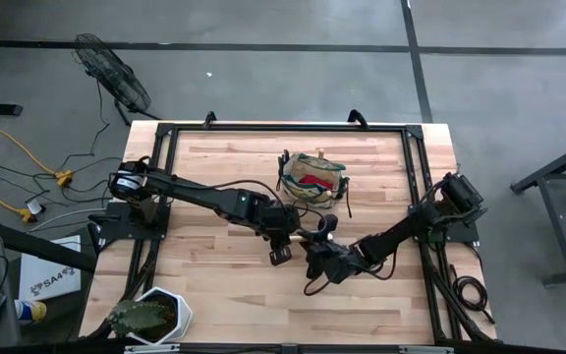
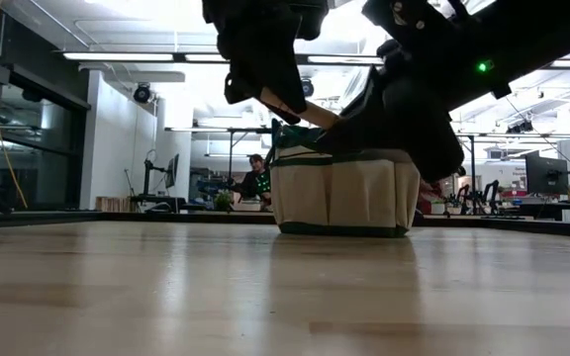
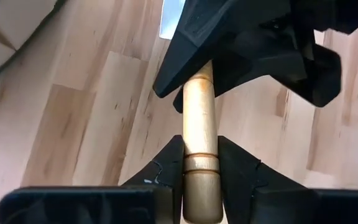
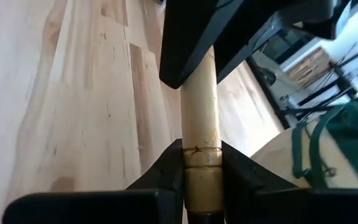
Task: Pick & Place Garden tools in Gardening bag
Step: Put the brown trowel into the gardening bag
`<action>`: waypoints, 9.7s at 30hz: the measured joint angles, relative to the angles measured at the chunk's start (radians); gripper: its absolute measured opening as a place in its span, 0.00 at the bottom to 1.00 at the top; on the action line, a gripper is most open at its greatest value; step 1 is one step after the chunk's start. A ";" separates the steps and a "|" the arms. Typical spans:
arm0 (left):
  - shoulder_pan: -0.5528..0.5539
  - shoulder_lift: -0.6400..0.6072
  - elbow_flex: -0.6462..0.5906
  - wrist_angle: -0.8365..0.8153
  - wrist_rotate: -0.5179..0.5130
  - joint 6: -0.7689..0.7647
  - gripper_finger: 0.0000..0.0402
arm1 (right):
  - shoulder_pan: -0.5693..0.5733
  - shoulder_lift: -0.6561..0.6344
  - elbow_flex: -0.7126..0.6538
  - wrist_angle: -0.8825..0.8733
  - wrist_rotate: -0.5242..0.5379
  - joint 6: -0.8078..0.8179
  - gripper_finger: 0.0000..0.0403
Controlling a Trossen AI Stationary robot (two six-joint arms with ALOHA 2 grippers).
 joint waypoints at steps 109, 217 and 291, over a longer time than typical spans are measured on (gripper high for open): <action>0.000 -0.139 -0.191 1.008 0.045 0.619 0.16 | -0.132 -0.286 -0.492 1.135 -0.665 -0.033 0.13; 0.448 -0.239 -0.193 0.410 0.501 0.933 0.16 | 0.086 -0.287 -0.492 1.082 -0.158 0.000 0.65; 0.576 -0.173 -0.194 0.409 0.447 0.826 0.61 | 0.085 -0.287 -0.492 1.061 -0.133 0.020 0.65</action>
